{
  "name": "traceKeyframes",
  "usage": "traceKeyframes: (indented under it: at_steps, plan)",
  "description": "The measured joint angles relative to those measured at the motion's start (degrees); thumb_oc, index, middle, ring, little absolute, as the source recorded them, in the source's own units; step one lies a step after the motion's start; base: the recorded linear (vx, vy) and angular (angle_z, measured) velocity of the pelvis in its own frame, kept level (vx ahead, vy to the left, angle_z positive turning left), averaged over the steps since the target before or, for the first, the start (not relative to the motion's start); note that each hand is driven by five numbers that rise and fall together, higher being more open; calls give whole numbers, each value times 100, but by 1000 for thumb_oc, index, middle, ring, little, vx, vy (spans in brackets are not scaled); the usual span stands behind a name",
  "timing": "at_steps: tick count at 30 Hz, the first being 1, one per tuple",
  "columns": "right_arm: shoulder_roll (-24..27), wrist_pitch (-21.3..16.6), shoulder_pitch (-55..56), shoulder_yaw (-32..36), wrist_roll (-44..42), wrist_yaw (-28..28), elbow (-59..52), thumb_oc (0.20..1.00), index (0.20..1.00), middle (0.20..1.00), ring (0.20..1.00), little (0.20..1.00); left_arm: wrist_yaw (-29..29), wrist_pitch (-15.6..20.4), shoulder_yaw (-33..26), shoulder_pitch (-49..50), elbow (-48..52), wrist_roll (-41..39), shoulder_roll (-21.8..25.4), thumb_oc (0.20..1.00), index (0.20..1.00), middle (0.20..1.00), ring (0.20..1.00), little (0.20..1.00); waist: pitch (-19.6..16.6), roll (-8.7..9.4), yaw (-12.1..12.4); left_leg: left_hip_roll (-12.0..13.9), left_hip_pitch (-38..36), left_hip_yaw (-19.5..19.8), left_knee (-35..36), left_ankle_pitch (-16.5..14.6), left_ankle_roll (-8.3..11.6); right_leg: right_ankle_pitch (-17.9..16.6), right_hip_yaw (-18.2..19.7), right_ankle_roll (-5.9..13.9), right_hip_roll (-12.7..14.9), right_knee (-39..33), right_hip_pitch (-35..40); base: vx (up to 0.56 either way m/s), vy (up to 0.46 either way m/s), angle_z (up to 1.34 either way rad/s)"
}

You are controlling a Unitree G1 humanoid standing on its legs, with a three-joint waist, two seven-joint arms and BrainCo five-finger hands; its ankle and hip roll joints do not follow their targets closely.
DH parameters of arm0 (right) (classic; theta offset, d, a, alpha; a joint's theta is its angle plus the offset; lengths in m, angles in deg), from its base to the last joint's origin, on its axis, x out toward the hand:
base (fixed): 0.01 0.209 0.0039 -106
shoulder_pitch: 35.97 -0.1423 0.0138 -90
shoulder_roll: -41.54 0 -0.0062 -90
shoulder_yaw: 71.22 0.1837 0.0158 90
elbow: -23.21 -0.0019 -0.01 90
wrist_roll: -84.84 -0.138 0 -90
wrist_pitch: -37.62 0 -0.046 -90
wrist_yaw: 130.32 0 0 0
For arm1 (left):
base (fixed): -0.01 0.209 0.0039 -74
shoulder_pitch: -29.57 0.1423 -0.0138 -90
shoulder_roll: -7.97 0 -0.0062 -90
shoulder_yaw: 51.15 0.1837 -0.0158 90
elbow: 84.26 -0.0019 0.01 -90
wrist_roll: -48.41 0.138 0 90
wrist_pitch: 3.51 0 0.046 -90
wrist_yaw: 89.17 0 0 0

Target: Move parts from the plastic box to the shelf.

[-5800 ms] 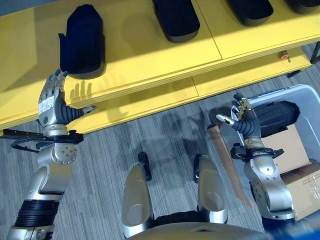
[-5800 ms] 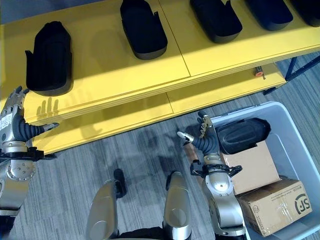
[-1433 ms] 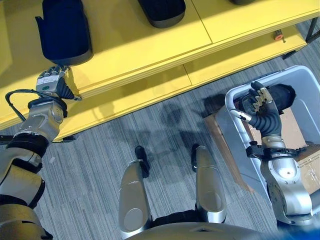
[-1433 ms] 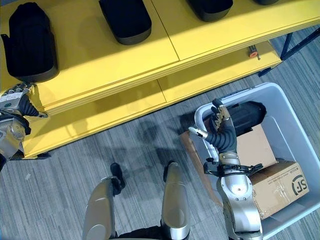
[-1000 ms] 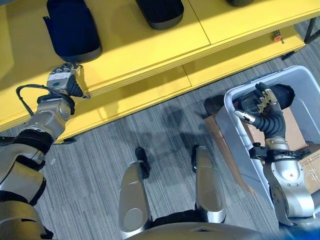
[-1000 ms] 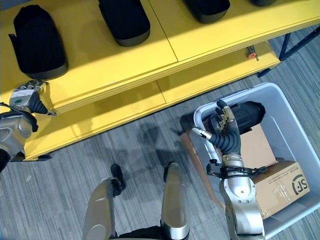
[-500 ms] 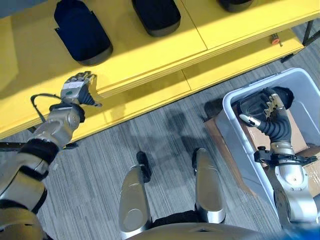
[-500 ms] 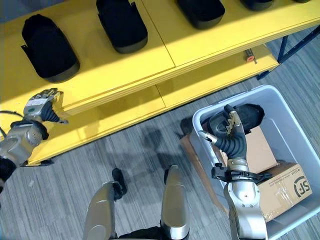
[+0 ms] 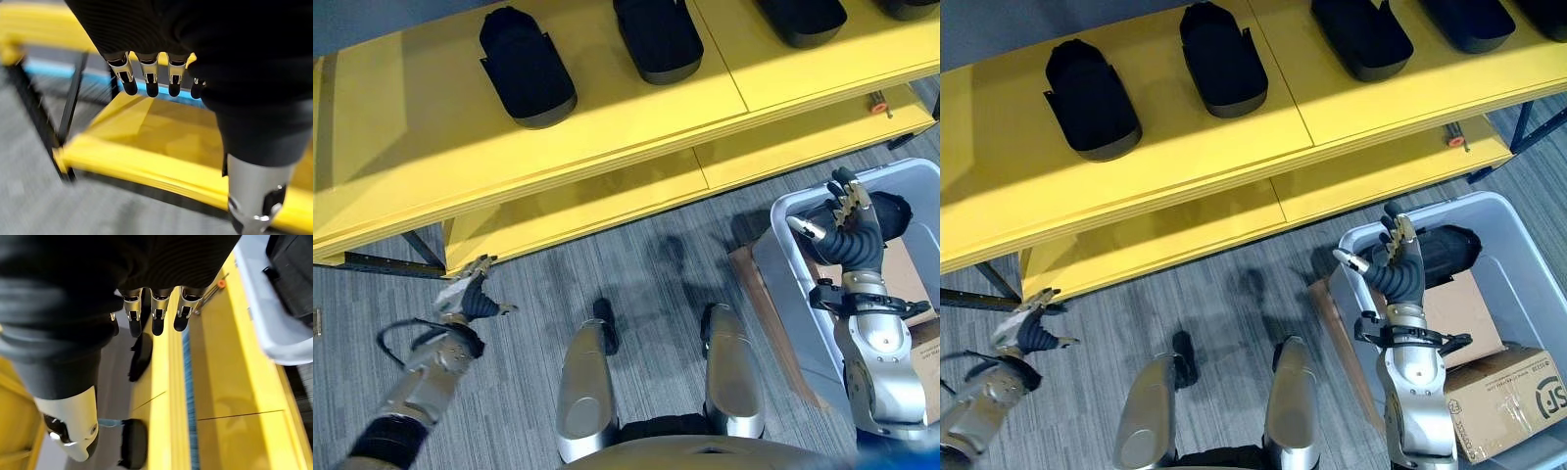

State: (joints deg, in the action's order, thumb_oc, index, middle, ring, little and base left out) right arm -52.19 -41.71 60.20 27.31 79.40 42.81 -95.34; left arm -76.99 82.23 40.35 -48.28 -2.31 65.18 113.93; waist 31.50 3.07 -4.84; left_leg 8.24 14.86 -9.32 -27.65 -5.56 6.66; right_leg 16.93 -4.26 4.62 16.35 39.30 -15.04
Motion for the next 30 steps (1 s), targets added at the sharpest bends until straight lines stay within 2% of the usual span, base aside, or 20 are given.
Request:
traceKeyframes:
  at_steps: [1,3,4,6,10,11,13,15,18,19,21,28,30]
  plan:
    - [1,-6,-53,48,0,0,47,1000,1000,1000,1000,1000,-111,58,-183,265,521,-364,-724,1000,1000,1000,1000,1000,-3,-65,29,-4,-133,3,177,56,-58,-141,-108,15,-17,-292,214,0,0,0]
    - [1,-27,47,46,-18,31,121,1000,1000,1000,1000,1000,-306,94,-307,374,576,-971,-1590,1000,1000,1000,1000,1000,0,-186,85,-13,-577,-18,452,99,-113,-270,-157,59,-64,-667,702,-27,-51,1]
    - [8,-130,134,22,-213,131,338,1000,1000,1000,1000,1000,-532,148,-573,642,581,-1823,-2716,1000,1000,1000,1000,1000,-22,-283,125,-2,-1125,-22,753,121,-136,-394,-262,55,-149,-1157,1316,-57,-97,-1]
    - [13,-158,229,22,-289,232,514,1000,1000,1000,1000,1000,-825,149,-519,972,578,-2404,-3215,1000,1000,1000,1000,1000,-52,-335,150,46,-1516,-33,1050,200,-132,-526,-294,44,-278,-1571,1769,-74,-96,-4]
    - [72,-304,262,25,-338,409,684,1000,1000,1000,1000,1000,-1235,111,-285,1256,650,-3241,-3284,1000,1000,1000,1000,1000,-92,-477,199,124,-2136,-102,1702,500,-132,-850,-323,44,-539,-2268,2385,-71,-80,-10]
    - [118,-324,260,21,-339,436,743,1000,1000,1000,1000,1000,-1271,111,-289,1224,658,-3335,-3253,1000,1000,1000,1000,1000,-97,-510,205,164,-2242,-114,1772,518,-104,-844,-324,35,-553,-2307,2445,-77,-121,-1]
    - [240,-332,357,7,-339,527,828,1000,1000,1000,1000,1000,-1451,93,-361,1217,877,-3765,-3385,1000,1000,1000,1000,1000,-671,-730,237,177,-2403,-115,2421,766,-71,-1018,-375,9,-694,-2776,2565,-109,-122,-2]
    - [252,-415,362,-28,-340,634,987,1000,1000,1000,1000,1000,-1489,93,-374,1260,965,-3902,-3377,1000,1000,1000,1000,1000,-1135,-859,250,178,-2539,-118,2783,968,-77,-1109,-413,31,-772,-2970,2604,-124,-100,0]
    - [265,-458,469,-51,-340,724,1517,1000,1000,1000,1000,1000,-1606,99,-393,1406,970,-3984,-3336,1000,1000,1000,1000,1000,-1853,-945,279,185,-2585,-134,3147,1087,-93,-1142,-444,20,-841,-3221,2578,-106,-83,0]
    - [265,-455,498,-65,-340,750,1746,1000,1000,1000,1000,1000,-1610,99,-383,1442,931,-3985,-3339,1000,1000,1000,1000,1000,-1994,-978,268,185,-2584,-140,3200,1122,-107,-1150,-443,24,-852,-3261,2572,-103,-104,-2]
    - [297,-421,651,-65,-339,828,1848,1000,1000,1000,1000,1000,-1642,89,-376,1501,890,-3980,-3371,1000,1000,1000,1000,1000,-2127,-1015,258,196,-2588,-153,3302,1158,-115,-1190,-440,31,-865,-3352,2541,-110,-105,-3]
    - [343,-425,745,-95,-345,917,1876,1000,1000,1000,1000,1000,-1668,89,-425,1480,883,-3977,-3367,1000,1000,1000,1000,1000,-2397,-968,204,184,-2580,-232,3322,1146,-112,-1230,-365,57,-837,-3502,2548,-47,-85,-6]
    - [361,-449,744,-85,-348,978,1875,1000,1000,1000,1000,1000,-1667,89,-404,1477,884,-3978,-3329,1000,1000,1000,1000,1000,-2444,-1002,124,183,-2590,-264,3323,1140,-111,-1240,-315,73,-832,-3521,2541,-34,-115,-10]
